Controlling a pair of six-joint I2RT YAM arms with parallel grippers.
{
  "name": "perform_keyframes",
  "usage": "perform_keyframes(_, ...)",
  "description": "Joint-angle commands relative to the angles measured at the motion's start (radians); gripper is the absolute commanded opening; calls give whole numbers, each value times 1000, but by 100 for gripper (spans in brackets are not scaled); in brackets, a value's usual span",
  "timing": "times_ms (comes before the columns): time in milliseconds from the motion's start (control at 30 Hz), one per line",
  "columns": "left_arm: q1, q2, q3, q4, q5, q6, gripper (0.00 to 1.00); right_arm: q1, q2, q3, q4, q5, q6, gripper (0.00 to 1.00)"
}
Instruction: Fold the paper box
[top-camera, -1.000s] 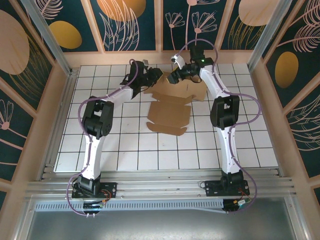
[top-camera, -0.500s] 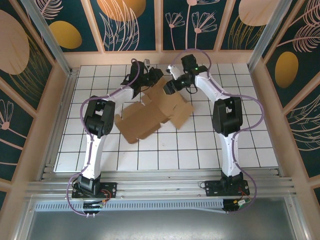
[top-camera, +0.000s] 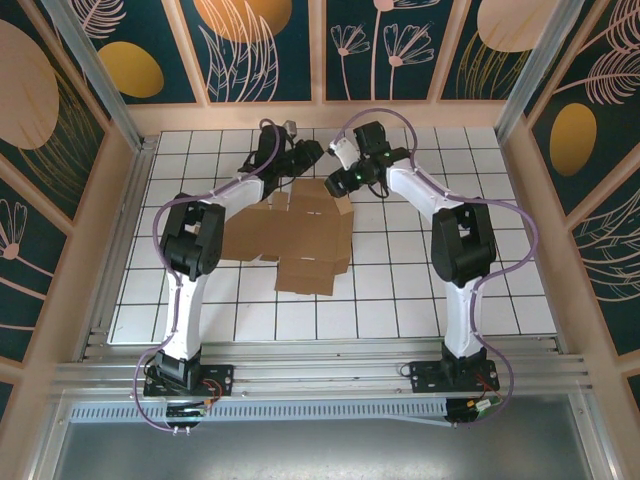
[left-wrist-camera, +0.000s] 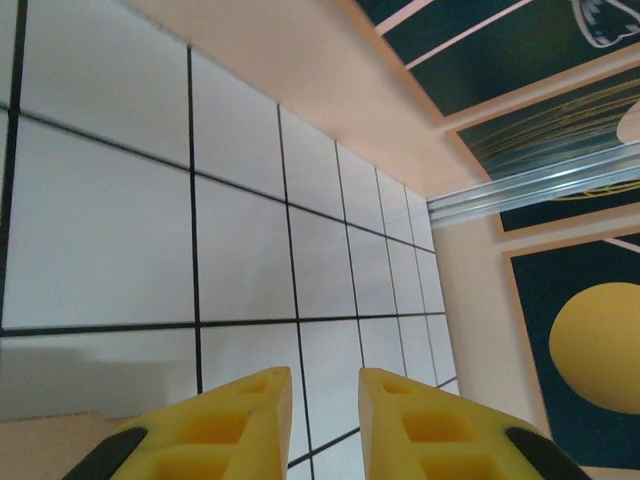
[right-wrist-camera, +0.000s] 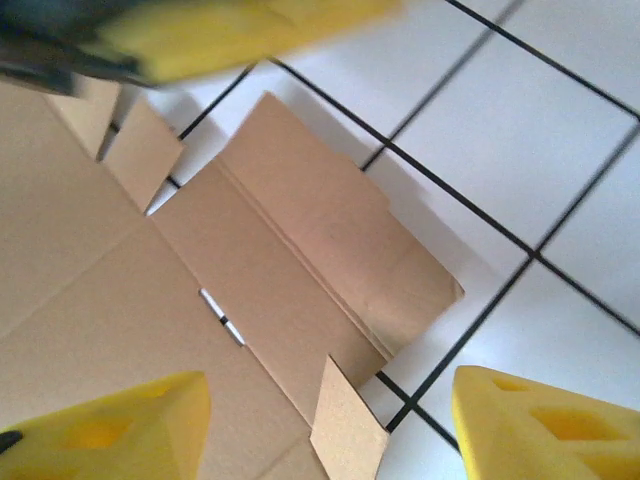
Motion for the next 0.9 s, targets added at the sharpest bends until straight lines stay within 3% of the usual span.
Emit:
perform_keyframes(0, 11, -142, -27, -98, -116, 218, 26, -42, -72, -81, 18, 45, 286, 63)
perform_keyframes(133, 12, -339, -189, -106, -193, 470, 33, -61, -201, -358, 144, -4, 518, 63)
perform_keyframes(267, 12, -488, -327, -137, -165, 599, 39, -63, -289, -548, 269, -120, 682, 67)
perform_keyframes(400, 12, -598, -424, -203, -133, 625, 51, -31, -318, -673, 417, -209, 828, 69)
perform_keyframes(567, 12, -681, -516, -260, -167, 627, 65, -14, -328, -751, 489, -99, 902, 67)
perform_keyframes(667, 12, -704, -537, -284, -206, 628, 75, 7, -306, -748, 503, -124, 906, 61)
perform_keyframes(867, 12, -693, -516, -310, -259, 622, 85, 50, -261, -719, 475, -48, 896, 44)
